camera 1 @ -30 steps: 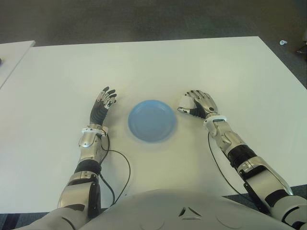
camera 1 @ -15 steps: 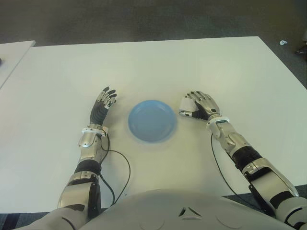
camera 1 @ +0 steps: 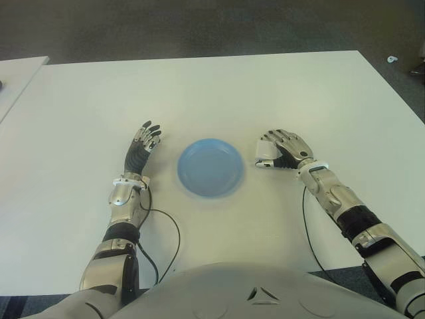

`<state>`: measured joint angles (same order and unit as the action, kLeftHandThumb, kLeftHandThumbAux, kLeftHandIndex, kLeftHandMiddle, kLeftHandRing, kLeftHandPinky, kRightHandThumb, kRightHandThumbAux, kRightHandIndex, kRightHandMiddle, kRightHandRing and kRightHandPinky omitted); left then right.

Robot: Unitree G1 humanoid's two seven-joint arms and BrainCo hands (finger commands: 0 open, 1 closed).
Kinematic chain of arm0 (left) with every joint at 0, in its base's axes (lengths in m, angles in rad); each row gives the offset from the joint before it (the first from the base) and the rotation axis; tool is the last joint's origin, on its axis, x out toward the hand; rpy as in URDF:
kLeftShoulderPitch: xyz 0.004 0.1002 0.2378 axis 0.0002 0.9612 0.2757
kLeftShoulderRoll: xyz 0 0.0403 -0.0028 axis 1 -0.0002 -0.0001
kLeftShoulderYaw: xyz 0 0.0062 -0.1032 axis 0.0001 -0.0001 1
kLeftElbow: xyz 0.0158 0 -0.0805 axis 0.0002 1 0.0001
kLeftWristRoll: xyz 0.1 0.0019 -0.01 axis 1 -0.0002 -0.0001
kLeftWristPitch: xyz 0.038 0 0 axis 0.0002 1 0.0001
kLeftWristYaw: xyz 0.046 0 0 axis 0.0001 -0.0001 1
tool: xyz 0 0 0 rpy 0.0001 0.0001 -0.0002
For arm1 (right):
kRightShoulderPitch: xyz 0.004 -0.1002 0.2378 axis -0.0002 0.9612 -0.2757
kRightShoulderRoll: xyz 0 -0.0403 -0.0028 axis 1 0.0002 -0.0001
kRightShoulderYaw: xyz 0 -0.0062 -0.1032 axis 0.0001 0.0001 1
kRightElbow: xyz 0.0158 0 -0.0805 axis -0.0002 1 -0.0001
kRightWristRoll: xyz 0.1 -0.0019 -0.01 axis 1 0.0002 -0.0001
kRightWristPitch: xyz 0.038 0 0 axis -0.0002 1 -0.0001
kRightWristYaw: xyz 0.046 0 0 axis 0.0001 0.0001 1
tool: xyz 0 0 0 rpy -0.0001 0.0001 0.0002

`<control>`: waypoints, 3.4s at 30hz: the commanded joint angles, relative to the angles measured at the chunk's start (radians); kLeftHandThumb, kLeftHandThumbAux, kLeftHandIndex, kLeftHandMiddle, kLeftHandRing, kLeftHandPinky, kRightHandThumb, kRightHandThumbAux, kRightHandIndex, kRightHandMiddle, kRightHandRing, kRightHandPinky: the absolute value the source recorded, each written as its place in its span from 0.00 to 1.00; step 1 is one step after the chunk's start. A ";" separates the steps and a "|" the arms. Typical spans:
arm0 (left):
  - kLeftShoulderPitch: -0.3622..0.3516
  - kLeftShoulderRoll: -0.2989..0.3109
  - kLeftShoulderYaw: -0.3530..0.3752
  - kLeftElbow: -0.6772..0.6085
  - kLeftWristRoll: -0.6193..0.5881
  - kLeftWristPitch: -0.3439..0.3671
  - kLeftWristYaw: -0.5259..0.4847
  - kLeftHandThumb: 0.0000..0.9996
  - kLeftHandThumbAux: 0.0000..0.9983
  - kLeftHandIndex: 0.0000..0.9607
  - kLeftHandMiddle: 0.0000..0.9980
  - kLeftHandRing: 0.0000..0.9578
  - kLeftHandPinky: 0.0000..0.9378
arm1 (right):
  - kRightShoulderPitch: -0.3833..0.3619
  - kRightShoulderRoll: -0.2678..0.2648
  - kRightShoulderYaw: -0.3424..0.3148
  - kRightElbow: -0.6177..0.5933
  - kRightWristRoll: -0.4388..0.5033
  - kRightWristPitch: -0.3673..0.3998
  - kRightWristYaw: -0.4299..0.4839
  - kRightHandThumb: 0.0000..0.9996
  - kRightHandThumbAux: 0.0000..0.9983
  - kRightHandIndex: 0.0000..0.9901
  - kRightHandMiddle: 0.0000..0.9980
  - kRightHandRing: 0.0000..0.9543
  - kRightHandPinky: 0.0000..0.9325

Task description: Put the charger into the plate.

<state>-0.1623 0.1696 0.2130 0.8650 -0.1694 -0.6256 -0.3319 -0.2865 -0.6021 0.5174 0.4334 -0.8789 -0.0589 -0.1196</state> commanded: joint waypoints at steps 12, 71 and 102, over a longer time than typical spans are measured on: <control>0.102 -0.039 -0.016 0.068 0.018 0.057 0.015 0.00 0.50 0.09 0.18 0.18 0.20 | 0.059 -0.144 -0.040 -0.223 -0.009 -0.014 0.290 0.25 0.19 0.00 0.00 0.00 0.03; 0.100 -0.043 -0.017 0.070 0.019 0.052 0.027 0.00 0.50 0.11 0.21 0.21 0.22 | 0.062 -0.079 -0.180 -0.100 -0.010 -0.207 -0.176 0.57 0.55 0.62 0.82 0.86 0.93; 0.105 -0.047 -0.024 0.060 0.028 0.051 0.035 0.00 0.49 0.12 0.22 0.22 0.22 | 0.031 -0.116 -0.158 -0.091 0.034 -0.307 -0.001 0.36 0.29 0.05 0.09 0.08 0.08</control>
<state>-0.1566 0.1667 0.2103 0.8601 -0.1575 -0.6370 -0.3069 -0.2484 -0.6989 0.3453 0.3605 -0.8463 -0.3707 -0.1860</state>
